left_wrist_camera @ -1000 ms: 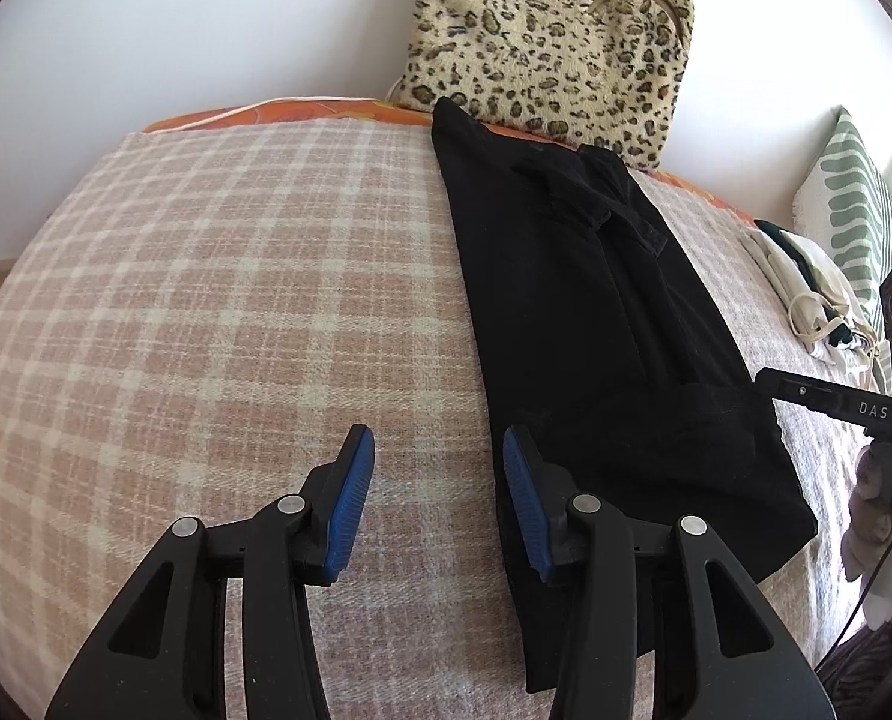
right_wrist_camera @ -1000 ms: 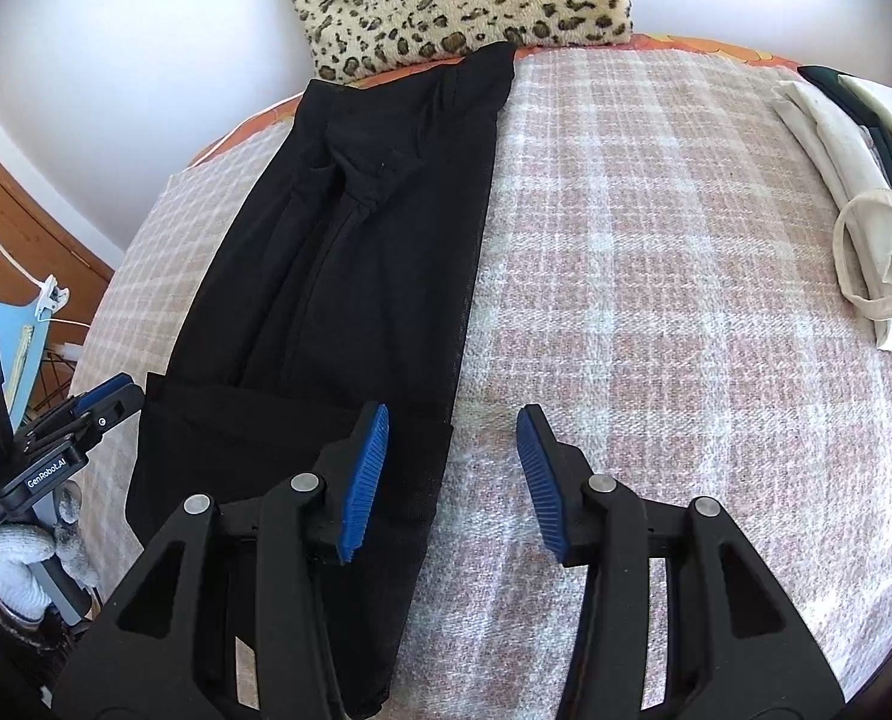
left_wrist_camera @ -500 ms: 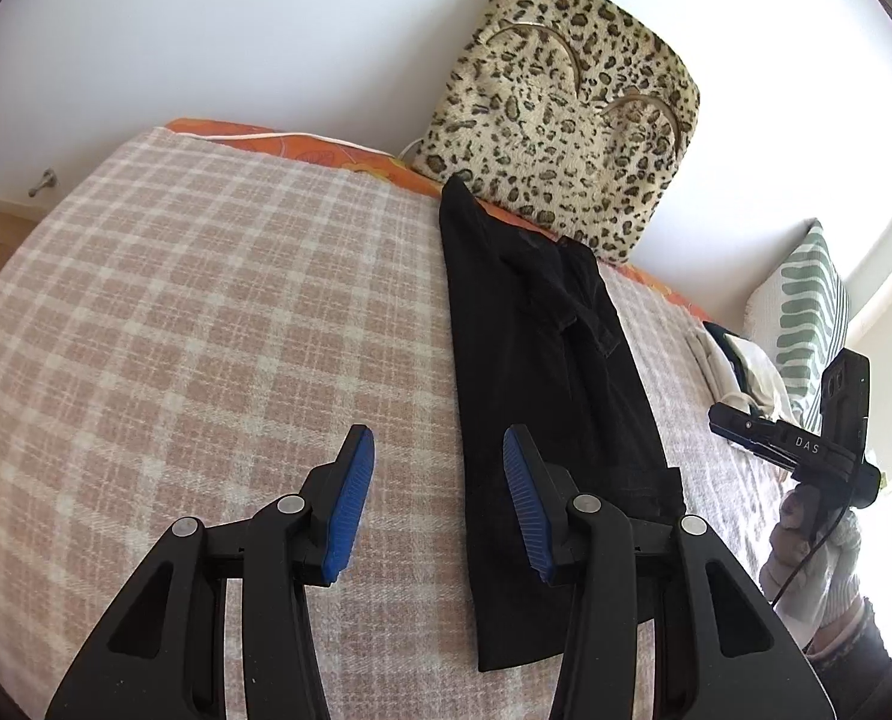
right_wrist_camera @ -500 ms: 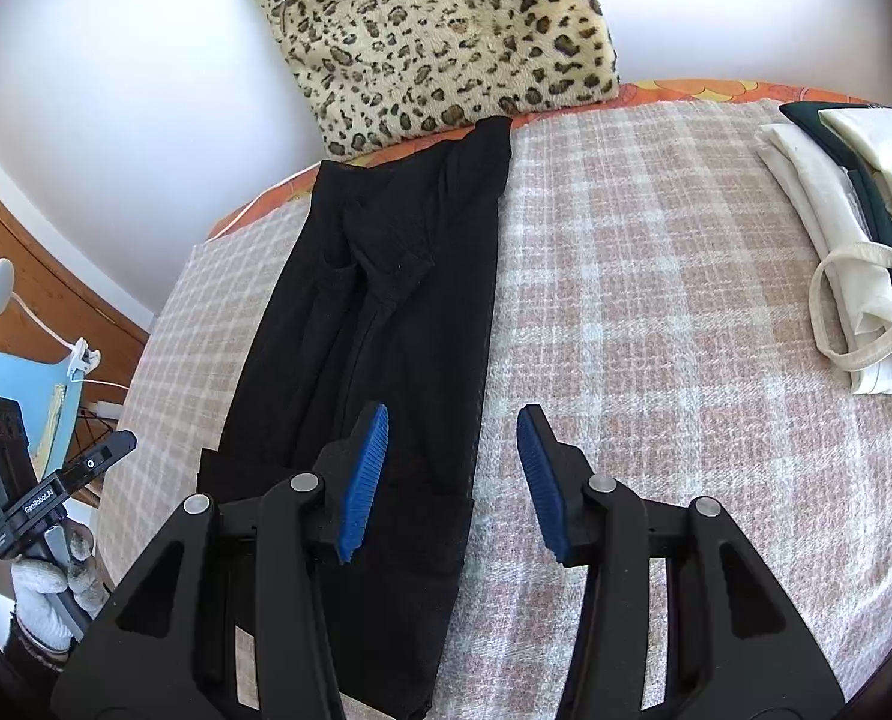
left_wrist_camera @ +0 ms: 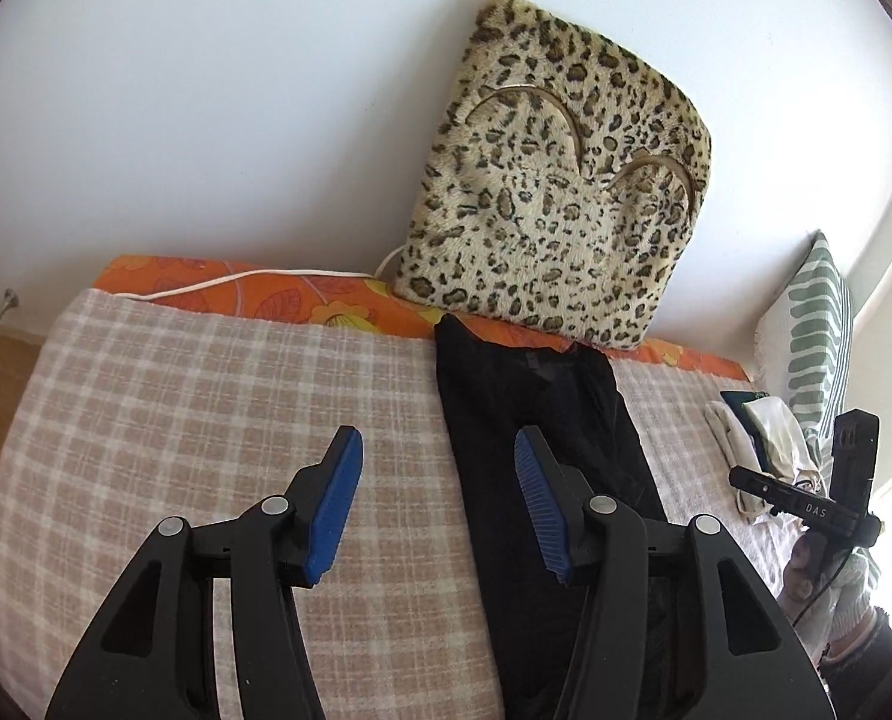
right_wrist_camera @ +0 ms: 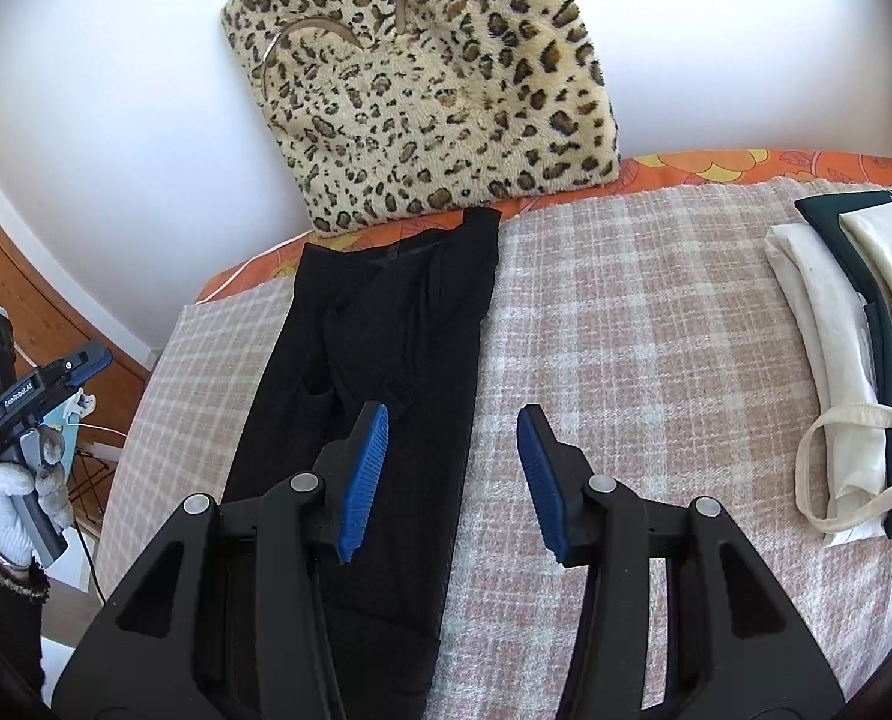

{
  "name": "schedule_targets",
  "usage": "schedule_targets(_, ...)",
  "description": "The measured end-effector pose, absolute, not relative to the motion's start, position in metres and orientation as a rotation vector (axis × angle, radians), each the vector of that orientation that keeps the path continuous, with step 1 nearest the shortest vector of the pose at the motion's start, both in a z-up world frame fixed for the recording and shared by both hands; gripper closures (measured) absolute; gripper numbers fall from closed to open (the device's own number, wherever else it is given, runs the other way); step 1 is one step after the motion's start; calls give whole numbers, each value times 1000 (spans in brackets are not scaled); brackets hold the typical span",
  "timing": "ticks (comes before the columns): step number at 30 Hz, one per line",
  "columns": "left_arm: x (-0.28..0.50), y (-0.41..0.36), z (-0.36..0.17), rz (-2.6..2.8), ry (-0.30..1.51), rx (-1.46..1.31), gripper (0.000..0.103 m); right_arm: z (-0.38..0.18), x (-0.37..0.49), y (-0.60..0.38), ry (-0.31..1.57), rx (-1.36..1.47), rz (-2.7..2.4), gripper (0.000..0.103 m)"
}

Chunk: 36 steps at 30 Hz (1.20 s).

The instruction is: Fold small clothes

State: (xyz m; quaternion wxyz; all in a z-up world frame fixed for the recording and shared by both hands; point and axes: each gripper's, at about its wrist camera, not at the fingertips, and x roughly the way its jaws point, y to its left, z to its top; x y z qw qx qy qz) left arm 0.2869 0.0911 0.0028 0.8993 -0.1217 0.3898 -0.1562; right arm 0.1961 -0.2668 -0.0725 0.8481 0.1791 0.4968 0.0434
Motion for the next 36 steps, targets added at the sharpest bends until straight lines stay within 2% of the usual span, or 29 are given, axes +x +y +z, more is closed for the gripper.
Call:
schedule_targets(15,391,31,-84,-419,946,-317,51,-146,331,-311,1148,446,194,55)
schedule_targets(28,441,22,-114,-425,951,-367,52,-185,387,-317,1139,498,242,55)
schedule_targets(30,442,17,-113,-430,936,-348,61,-186,392,-317,1135,495,247,55)
schedule_targets(31,443,14,-114,-445,934,-344,75,-187,394,-317,1134,494,246,55)
schedule_targets(33,446,6,-115,-435,931,-302,90,-188,398,-315,1134,492,250,56)
schedule_targets(34,447,4,-115,-424,926,-281,94,-188,400,-313,1134,484,249,62)
schedule_targets(35,448,4,-115,-415,921,-277,95,-189,403,-310,1139,475,249,75)
schedule_targets(36,449,7,-115,-399,917,-288,97,-190,405,-308,1148,468,253,83)
